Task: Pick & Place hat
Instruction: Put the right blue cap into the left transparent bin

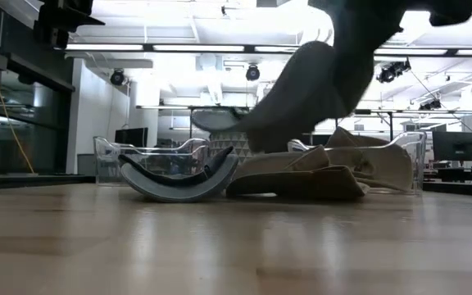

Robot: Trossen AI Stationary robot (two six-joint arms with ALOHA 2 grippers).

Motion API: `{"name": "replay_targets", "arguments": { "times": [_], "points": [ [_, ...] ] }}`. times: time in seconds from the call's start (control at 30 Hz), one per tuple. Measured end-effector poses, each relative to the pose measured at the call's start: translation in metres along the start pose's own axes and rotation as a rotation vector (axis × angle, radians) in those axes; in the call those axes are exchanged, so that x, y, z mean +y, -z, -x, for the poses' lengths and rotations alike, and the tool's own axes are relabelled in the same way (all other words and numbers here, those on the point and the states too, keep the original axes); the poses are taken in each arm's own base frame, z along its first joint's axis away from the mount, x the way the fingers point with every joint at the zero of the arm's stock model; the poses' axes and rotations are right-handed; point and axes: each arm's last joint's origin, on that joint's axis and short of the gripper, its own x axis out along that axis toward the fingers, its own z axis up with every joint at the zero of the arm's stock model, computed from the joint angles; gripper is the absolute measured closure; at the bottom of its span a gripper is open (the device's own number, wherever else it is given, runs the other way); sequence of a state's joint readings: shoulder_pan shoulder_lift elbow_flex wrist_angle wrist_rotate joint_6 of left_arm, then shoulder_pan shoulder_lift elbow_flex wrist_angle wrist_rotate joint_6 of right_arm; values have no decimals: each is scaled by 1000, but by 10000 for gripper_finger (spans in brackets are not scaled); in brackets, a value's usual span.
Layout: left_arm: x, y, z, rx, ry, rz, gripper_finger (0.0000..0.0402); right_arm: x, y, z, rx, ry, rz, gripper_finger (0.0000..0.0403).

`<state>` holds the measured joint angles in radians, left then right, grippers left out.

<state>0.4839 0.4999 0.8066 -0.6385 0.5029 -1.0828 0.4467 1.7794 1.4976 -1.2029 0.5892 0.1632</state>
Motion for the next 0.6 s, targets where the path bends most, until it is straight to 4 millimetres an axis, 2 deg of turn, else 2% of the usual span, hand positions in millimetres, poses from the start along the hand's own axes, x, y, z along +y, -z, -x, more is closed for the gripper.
{"name": "replay_targets", "arguments": {
  "times": [0.33,0.6],
  "points": [
    [0,-3,-6,6,-12,34,170,-24,-9,18,-24,146,167,397],
    [-2,-10,-16,19,5,50,170,-43,-14,20,-15,242,282,398]
  ]
}}
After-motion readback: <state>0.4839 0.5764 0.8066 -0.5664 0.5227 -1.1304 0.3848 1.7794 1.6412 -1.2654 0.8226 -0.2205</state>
